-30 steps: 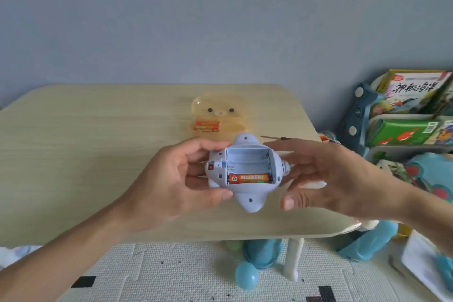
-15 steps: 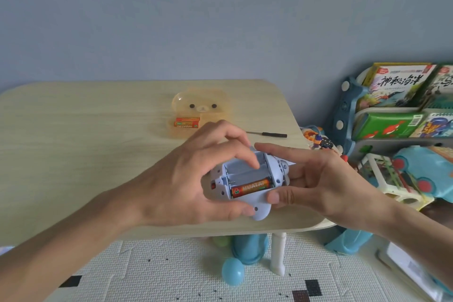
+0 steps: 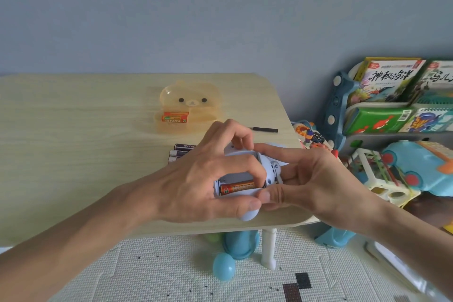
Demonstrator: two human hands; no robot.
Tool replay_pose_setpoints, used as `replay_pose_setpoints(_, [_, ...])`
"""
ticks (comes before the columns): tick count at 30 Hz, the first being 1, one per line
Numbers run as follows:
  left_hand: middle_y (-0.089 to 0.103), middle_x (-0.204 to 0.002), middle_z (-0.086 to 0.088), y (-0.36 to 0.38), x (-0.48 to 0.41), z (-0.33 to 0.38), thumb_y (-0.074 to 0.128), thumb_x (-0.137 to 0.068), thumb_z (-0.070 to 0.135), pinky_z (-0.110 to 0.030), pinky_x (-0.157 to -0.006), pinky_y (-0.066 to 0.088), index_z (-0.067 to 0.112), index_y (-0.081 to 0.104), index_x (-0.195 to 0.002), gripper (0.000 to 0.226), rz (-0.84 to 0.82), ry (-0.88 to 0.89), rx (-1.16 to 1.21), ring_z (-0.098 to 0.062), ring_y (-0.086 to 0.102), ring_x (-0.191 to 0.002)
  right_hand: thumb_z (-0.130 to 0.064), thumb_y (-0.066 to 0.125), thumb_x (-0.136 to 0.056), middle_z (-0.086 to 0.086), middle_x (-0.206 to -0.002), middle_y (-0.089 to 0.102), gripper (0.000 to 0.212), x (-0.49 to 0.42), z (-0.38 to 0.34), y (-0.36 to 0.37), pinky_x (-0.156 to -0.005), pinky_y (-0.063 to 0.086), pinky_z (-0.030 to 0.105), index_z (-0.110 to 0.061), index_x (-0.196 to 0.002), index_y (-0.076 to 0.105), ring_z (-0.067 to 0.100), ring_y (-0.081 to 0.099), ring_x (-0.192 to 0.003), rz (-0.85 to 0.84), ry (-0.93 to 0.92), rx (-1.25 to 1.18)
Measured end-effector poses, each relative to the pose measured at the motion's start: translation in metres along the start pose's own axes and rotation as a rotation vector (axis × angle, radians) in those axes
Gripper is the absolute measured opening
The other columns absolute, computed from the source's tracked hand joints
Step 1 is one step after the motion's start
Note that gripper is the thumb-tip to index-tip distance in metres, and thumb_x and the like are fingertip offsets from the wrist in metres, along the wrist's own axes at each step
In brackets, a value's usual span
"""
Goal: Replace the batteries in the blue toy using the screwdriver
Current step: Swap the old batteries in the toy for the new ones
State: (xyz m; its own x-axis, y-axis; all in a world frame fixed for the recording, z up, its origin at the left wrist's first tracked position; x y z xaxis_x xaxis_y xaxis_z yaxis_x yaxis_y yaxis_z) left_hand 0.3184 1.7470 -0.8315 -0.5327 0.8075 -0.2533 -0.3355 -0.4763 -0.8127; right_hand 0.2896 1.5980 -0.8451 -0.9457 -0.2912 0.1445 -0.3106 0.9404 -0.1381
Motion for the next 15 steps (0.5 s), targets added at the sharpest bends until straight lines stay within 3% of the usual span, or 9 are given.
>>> replay_pose_setpoints(7, [0.028,-0.121,0.013,0.000,-0.001,0.003,0.071,-0.091,0.045,0.000,-0.094,0.030,0.037,0.056,-0.104,0.022,-0.005,-0.006,0.059,0.015,0.039,-0.112,-0.017,0.083,-0.073,0.017,-0.097,0.083,0.059,0.000,-0.003,0.001,-0.088,0.064,0.039,-0.033,-0.129,0.071,0.033,0.080,-0.095,0.000,0.007,-0.028])
replay_pose_setpoints(12, [0.034,-0.120,0.011,-0.007,-0.001,0.000,0.062,-0.095,0.055,-0.006,-0.096,0.033,0.032,0.055,-0.100,0.024,0.060,-0.013,0.182,0.001,0.047,-0.112,-0.005,0.081,-0.078,0.015,-0.103,0.083,0.060,-0.001,-0.004,0.006,-0.083,0.064,0.033,-0.023,-0.135,0.068,0.028,0.079,-0.095,-0.007,0.007,-0.040])
replay_pose_setpoints(15, [0.041,-0.119,0.004,-0.014,-0.001,-0.003,0.070,-0.094,0.038,-0.012,-0.096,0.037,0.027,0.056,-0.093,0.018,0.112,-0.020,0.191,-0.009,0.051,-0.109,-0.006,0.082,-0.075,0.015,-0.105,0.082,0.062,0.000,-0.002,0.009,-0.084,0.064,0.033,-0.022,-0.134,0.068,0.029,0.079,-0.096,-0.006,0.012,-0.063])
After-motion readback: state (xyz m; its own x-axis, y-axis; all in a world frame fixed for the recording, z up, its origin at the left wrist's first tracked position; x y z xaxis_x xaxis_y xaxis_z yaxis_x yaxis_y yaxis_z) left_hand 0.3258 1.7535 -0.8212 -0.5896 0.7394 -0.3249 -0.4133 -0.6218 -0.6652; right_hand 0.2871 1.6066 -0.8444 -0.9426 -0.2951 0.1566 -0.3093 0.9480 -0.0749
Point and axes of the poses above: each hand's wrist, its own x-axis away from the middle knuckle, its own y-axis out of the palm, z = x × y, the point moved 7 cm from there along -x, towards the middle knuckle
